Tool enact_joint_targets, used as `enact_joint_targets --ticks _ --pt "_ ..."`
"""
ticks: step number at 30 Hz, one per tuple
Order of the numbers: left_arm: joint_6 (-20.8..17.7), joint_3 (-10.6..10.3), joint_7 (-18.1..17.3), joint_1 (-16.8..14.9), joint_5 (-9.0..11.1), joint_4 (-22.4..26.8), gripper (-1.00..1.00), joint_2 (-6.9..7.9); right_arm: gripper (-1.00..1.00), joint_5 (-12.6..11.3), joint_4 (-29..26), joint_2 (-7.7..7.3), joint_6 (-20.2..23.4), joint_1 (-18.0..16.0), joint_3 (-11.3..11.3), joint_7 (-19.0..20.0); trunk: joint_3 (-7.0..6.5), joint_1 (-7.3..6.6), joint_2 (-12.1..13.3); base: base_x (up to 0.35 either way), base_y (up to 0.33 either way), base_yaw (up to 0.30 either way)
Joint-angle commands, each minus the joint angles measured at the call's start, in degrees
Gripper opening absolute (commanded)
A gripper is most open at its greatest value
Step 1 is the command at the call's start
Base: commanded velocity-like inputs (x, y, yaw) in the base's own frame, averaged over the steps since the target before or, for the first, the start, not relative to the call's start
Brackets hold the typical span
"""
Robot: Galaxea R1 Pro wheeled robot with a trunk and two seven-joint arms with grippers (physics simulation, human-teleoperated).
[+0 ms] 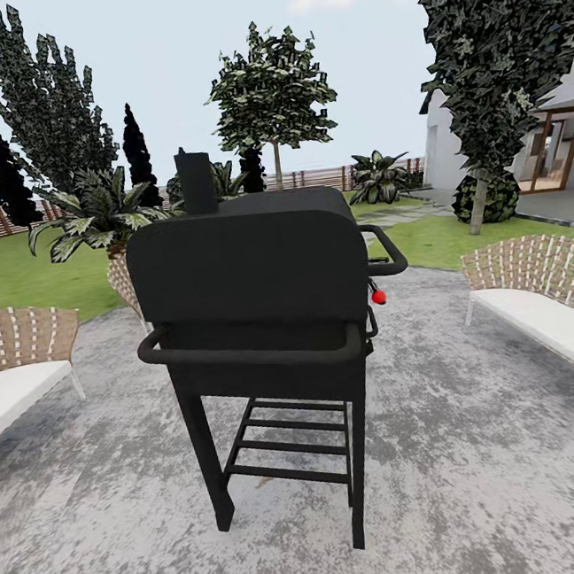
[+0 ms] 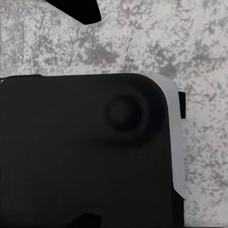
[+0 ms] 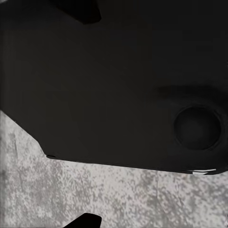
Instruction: In the garden, pick up the pesticide atomizer on the floor and spray pesticide onto both trees until each tree trunk is fully covered.
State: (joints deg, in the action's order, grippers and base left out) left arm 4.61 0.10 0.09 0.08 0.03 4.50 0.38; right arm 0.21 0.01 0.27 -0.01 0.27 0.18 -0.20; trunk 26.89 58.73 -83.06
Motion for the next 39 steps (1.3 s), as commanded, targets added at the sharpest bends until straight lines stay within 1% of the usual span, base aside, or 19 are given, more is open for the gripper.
enact_joint_targets --ticks 1,6,12,22,23,26,29,39 --pt "0.46 0.0 0.02 0.01 -0.02 0.36 1.0 0.02 1.0 0.05 -0.02 0.02 0.0 -0.01 0.05 -0.05 0.04 0.0 -0.02 0.0 0.0 0.0" --pt "2.06 -0.01 0.0 -0.01 -0.18 1.98 1.0 0.07 1.0 0.27 -0.28 -0.07 -0.05 -0.01 0.03 -0.08 0.04 0.0 -0.02 0.0 0.0 0.0" --pt "3.99 -0.01 0.02 -0.22 -0.37 3.92 1.0 0.35 1.0 0.31 -2.11 -0.36 -0.04 -0.01 0.01 -0.08 0.04 0.0 -0.02 0.0 0.0 0.0" --pt "7.2 -0.01 0.01 -3.22 -3.32 7.17 1.0 0.09 1.0 -0.09 -5.33 -0.6 -0.11 -0.01 -0.21 0.32 0.04 0.0 -0.02 0.0 0.0 0.0" --pt "18.0 -0.01 0.0 -5.37 -3.7 23.61 1.0 0.1 1.0 -0.17 -24.45 -0.61 -0.37 -0.01 -0.26 0.34 0.04 0.0 -0.02 0.0 0.0 0.0" --pt "18.81 0.02 0.01 -5.95 -3.76 23.77 1.0 0.24 1.0 -0.32 -26.04 -0.56 -1.63 -0.01 -0.36 0.36 0.04 0.0 -0.02 0.0 0.0 0.0" --pt "19.23 0.05 0.0 -6.23 -3.81 23.94 1.0 0.21 1.0 -0.33 -26.78 -0.54 -3.79 -0.01 -0.42 0.33 0.04 0.0 -0.02 0.0 0.0 0.0" --pt "19.3 0.19 0.06 -6.38 -3.69 23.48 1.0 0.28 1.0 0.03 -26.99 -0.43 -4.88 -0.01 -0.44 0.07 0.04 0.0 -0.02 0.0 0.0 0.0"
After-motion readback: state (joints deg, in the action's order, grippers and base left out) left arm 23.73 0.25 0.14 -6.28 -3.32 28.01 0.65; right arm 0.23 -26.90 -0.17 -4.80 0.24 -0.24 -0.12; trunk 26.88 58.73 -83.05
